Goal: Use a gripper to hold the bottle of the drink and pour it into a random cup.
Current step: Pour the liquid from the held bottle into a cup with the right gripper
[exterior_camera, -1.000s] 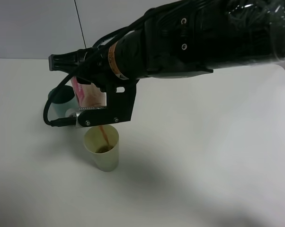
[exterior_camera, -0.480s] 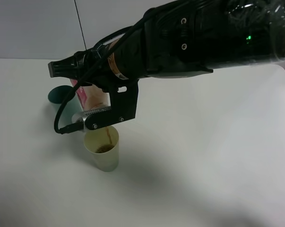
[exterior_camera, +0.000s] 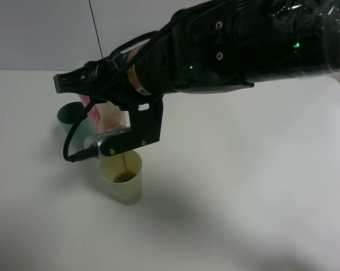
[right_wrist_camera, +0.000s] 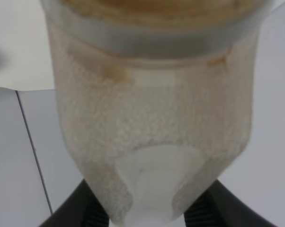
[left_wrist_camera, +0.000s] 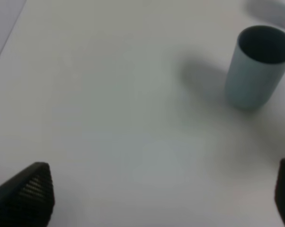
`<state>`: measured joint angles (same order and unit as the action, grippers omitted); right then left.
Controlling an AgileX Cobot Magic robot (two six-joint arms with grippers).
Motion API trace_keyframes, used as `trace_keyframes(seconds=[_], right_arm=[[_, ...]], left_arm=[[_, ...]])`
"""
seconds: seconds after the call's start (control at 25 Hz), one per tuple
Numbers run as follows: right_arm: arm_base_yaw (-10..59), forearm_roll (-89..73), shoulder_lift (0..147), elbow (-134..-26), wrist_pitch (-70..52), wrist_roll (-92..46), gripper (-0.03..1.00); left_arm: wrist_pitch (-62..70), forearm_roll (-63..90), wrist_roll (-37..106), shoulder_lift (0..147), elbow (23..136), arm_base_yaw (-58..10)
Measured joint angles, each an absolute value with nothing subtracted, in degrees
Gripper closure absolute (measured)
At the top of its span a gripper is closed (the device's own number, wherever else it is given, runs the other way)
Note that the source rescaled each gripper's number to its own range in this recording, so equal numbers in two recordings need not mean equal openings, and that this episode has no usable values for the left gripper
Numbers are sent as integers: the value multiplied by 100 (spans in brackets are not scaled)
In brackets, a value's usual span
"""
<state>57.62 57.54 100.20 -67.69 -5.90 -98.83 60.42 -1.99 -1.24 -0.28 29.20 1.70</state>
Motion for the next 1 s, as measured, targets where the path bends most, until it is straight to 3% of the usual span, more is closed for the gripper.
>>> trace_keyframes(seconds=[1.0], right_arm=[[5762, 5754, 10020, -6769, -266, -10647, 97]], left_arm=[[6042, -199, -124, -28, 2920, 170]])
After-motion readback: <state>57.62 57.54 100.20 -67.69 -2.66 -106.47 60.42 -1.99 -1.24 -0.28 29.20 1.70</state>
